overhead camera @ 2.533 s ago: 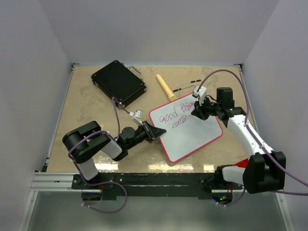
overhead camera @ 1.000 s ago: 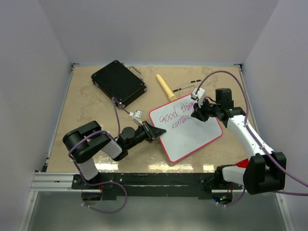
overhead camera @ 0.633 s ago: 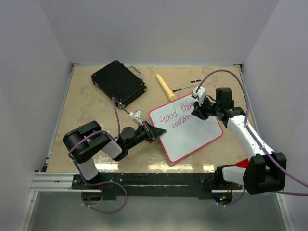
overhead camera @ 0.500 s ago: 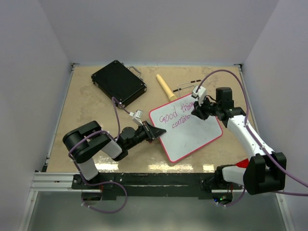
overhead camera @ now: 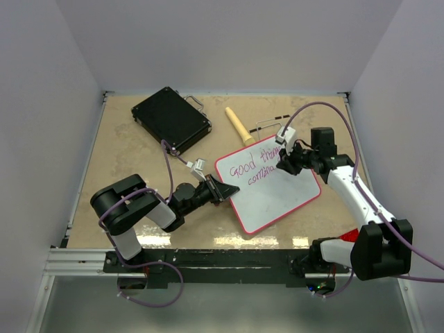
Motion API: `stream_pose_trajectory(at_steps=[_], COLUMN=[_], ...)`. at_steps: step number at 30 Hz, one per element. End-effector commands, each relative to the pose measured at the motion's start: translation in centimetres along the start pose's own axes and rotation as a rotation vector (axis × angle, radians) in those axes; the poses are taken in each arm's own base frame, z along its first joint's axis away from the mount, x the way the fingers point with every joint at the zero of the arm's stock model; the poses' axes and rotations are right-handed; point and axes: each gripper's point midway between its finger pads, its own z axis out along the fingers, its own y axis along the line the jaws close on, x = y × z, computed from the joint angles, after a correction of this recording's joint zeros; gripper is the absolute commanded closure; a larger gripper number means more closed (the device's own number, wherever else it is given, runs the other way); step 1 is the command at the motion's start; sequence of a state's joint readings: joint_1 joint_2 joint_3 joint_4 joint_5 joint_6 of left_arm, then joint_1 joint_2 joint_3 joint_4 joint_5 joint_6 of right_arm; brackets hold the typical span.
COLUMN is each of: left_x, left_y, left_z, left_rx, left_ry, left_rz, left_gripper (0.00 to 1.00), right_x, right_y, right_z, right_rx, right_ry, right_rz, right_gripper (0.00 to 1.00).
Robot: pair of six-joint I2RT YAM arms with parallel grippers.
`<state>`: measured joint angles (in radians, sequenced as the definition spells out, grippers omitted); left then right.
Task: Write a sentence on the whiteboard
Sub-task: Write on the whiteboard with the whiteboard marker without the cap.
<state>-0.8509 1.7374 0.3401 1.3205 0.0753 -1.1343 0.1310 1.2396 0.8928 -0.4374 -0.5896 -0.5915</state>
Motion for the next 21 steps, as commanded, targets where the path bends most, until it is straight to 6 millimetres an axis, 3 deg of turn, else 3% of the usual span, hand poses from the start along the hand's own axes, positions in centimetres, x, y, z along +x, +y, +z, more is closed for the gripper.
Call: stream_pose_trajectory(at_steps=[1, 21], left_x=[-3.1, -3.2], left_y=[-7.0, -7.1], left_z=[-1.1, -1.2], left_rx=[0.302, 0.305], left_ry=[-0.139, -0.146], left_rz=[0.135, 0.134], left_gripper=[1.00, 1.00], right_x=[0.1, 1.7], right_y=[0.6, 2.7], right_z=[-0.4, -0.5], right_rx=[-0.025, -0.127], right_ry=[0.016, 0.071], right_rz=[-0.031, -0.081], right_gripper=[1.00, 1.00])
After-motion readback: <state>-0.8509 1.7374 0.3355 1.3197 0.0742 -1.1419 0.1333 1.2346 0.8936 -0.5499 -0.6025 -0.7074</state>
